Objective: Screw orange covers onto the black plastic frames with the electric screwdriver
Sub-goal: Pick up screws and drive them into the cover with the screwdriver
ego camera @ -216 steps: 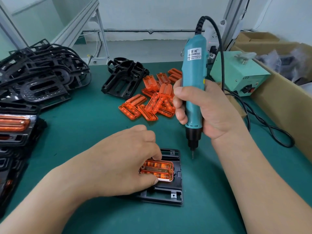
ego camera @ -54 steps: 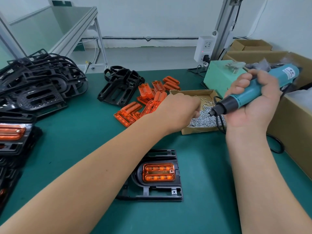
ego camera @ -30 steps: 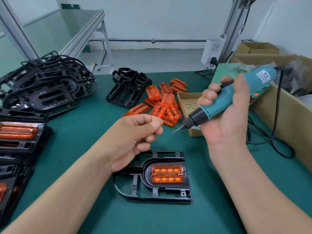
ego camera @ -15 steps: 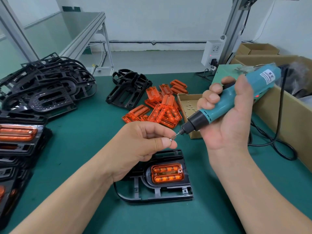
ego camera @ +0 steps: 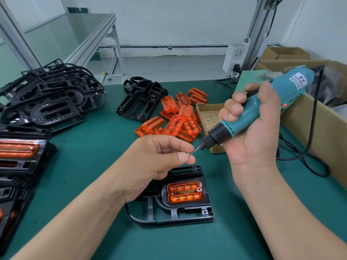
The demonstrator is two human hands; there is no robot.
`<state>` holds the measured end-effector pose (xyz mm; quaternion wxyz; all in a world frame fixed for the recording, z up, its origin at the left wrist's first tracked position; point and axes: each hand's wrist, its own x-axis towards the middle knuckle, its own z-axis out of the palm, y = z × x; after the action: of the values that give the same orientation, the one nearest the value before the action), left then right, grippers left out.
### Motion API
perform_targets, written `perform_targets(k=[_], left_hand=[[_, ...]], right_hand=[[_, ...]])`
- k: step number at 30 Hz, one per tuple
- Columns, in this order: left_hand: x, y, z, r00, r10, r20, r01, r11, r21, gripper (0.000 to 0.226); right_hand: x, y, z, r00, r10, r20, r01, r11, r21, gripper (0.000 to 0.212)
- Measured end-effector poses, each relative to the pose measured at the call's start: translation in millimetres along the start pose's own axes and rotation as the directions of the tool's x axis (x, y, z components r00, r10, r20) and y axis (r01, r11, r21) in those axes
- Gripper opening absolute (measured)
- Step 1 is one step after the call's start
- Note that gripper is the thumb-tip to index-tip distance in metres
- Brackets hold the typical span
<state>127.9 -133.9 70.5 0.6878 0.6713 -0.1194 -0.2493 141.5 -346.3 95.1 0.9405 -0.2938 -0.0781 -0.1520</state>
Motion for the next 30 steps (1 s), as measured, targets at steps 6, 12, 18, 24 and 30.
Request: perform_targets(k=[6, 12, 18, 24, 30], left_hand=[[0.7, -0.4, 1.9, 1.0, 0.0, -0.015, 0.0, 1.0, 0.009, 0.021], [1.2, -0.2, 2.1, 1.0, -0.001, -0.03, 0.001, 1.0, 0.006, 0.021], [1.1, -1.3, 3.9, 0.993, 0.064, -0.097, -0.054, 0.993, 0.102, 0.016], [0.7, -6.1, 5.3, 0.965, 0.221, -0.145, -0.167, 0.935, 0.311, 0.017], [0.3, -5.1, 3.4, 0.988, 0.144, -0.05, -0.131, 0.969, 0.211, 0.021]], right_hand=[[0.0, -0.4, -1.0, 1.0, -0.007, -0.012, 0.007, 1.0, 0.0, 0.016], [-1.5, 1.1, -0.4, 1.0, -0.003, -0.017, 0.003, 1.0, -0.011, 0.016], [-0.8, 3.2, 0.5, 0.999, -0.006, -0.052, 0.002, 0.998, -0.06, 0.018], [1.4, 11.7, -2.6, 0.976, 0.009, -0.218, -0.021, 0.998, -0.052, 0.028], [1.5, 10.7, -4.9, 0.995, 0.045, -0.09, -0.045, 0.999, 0.004, 0.013]])
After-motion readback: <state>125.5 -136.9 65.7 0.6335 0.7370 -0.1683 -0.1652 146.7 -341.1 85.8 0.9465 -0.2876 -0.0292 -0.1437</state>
